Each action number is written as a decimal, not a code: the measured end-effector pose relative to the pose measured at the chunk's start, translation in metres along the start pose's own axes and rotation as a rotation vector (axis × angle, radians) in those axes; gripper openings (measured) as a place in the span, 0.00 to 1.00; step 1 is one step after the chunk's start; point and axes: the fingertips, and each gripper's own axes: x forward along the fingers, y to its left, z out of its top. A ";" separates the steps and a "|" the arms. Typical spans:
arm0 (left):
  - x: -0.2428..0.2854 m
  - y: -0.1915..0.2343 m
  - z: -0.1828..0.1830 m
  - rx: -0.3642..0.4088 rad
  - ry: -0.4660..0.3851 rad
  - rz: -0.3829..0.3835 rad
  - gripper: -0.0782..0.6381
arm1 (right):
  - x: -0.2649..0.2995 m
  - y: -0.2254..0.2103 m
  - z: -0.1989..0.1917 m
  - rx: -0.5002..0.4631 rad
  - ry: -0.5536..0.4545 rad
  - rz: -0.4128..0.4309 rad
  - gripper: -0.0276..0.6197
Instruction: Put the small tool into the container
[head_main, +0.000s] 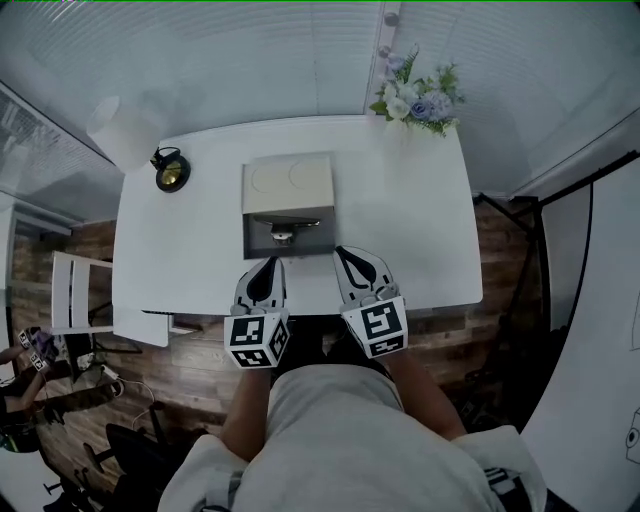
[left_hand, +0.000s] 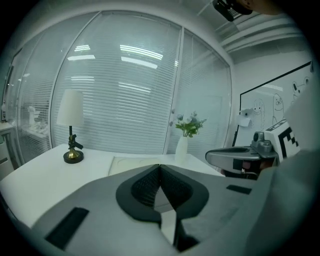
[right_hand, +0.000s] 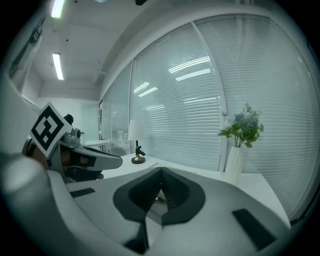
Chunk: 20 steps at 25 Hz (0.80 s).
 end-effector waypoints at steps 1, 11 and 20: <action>-0.003 -0.001 0.007 0.001 -0.016 0.003 0.14 | -0.002 0.000 0.007 -0.004 -0.018 0.001 0.08; -0.020 -0.002 0.070 0.036 -0.171 0.022 0.14 | -0.015 -0.010 0.071 -0.050 -0.176 -0.026 0.08; -0.029 0.002 0.113 0.085 -0.269 0.016 0.14 | -0.019 -0.017 0.119 -0.078 -0.280 -0.067 0.08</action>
